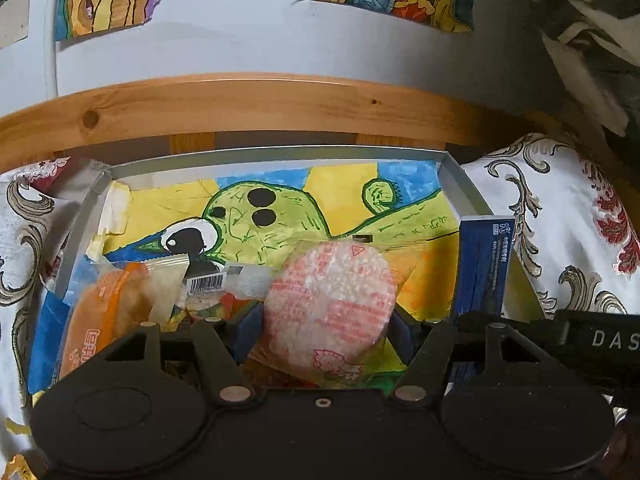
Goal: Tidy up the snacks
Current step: 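Open both tools to release the rice-cracker and blue packs in the tray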
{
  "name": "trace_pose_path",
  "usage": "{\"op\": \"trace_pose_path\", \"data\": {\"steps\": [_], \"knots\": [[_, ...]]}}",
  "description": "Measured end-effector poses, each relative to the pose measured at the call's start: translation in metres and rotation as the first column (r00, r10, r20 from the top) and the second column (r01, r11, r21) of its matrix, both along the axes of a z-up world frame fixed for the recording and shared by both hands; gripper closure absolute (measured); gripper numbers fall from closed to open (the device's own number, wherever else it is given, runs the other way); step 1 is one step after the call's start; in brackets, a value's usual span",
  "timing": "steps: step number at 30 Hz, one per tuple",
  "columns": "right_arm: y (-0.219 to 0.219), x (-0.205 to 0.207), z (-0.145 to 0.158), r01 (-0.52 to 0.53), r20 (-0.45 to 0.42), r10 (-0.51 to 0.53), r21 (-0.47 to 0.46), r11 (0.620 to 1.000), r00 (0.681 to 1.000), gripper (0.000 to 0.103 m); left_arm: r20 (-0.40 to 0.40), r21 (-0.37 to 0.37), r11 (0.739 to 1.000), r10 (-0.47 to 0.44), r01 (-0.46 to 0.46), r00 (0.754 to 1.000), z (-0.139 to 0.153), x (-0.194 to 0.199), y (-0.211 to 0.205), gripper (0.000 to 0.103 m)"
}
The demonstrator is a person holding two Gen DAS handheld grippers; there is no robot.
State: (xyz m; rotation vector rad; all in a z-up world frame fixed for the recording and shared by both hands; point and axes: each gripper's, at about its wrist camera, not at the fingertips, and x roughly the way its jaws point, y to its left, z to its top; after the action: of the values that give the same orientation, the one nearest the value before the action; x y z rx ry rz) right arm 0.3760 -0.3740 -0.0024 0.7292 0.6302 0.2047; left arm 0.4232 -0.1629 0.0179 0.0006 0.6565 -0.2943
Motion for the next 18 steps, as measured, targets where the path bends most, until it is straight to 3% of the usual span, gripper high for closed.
{"op": "trace_pose_path", "data": {"steps": [2, 3, 6, 13, 18], "knots": [[0.000, -0.001, 0.001, -0.002, 0.001, 0.002, -0.008, 1.000, 1.000, 0.077, 0.001, 0.005, 1.000, 0.009, -0.009, 1.000, 0.000, -0.001, 0.000, 0.025], [0.000, -0.001, 0.001, -0.005, 0.004, 0.005, -0.013, 1.000, 1.000, 0.071, 0.002, -0.002, 1.000, 0.018, -0.018, 1.000, 0.000, -0.002, 0.001, 0.017], [-0.001, -0.003, 0.004, -0.007, 0.017, 0.007, -0.006, 1.000, 1.000, 0.054, 0.018, -0.028, 0.998, 0.060, -0.060, 0.998, 0.003, -0.007, 0.007, 0.009], [-0.007, -0.008, 0.011, 0.002, 0.041, -0.002, -0.001, 1.000, 0.999, 0.041, 0.047, -0.050, 0.989, 0.138, -0.136, 0.989, 0.013, -0.030, 0.030, 0.003], [-0.001, -0.015, 0.017, -0.007, 0.055, 0.009, -0.040, 0.999, 0.998, 0.020, 0.059, -0.052, 0.983, 0.180, -0.177, 0.982, 0.022, -0.050, 0.050, 0.001]]}}
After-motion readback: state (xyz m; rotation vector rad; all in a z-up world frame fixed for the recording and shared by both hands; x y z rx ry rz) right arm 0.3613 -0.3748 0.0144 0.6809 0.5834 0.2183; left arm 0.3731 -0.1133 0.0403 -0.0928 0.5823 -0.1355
